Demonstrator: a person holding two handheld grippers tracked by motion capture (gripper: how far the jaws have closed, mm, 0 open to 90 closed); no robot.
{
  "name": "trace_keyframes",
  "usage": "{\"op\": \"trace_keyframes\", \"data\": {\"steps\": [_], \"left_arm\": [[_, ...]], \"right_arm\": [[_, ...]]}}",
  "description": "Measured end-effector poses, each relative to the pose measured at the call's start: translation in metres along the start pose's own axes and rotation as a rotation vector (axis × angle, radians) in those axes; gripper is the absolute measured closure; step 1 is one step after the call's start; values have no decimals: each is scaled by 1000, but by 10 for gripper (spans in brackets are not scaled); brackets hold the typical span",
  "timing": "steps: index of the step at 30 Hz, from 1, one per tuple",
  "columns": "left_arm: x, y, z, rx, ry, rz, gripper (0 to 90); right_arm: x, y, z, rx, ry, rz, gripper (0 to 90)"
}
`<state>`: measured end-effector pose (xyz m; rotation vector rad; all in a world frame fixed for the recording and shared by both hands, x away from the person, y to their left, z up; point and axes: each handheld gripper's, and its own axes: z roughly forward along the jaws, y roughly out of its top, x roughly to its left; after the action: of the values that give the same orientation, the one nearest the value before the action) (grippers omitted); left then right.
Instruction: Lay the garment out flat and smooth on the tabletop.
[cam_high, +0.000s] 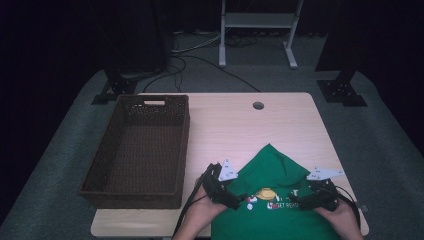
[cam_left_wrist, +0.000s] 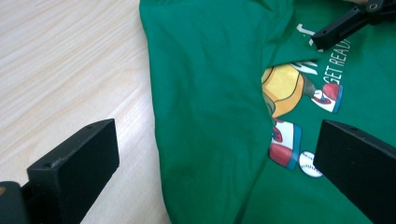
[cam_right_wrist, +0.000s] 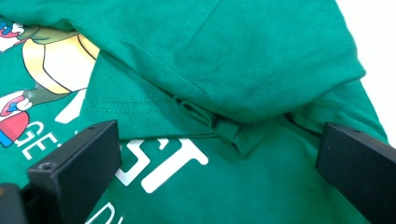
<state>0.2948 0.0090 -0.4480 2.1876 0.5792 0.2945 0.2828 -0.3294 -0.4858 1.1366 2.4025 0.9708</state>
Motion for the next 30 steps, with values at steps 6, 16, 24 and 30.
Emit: {"op": "trace_keyframes", "data": {"steps": [6, 16, 24, 30], "left_arm": [[0, 5, 4, -5, -7, 9, 0], [0, 12, 5, -14, -17, 18, 0], [-3, 19, 12, -22, -30, 34, 0], [-4, 21, 18, -14, -46, 36, 0]], "right_arm": [[0, 0, 0, -4, -1, 3, 0], [0, 0, 0, -4, -2, 3, 0], [0, -1, 0, -6, -2, 4, 0], [0, -1, 0, -8, -1, 5, 0]]}}
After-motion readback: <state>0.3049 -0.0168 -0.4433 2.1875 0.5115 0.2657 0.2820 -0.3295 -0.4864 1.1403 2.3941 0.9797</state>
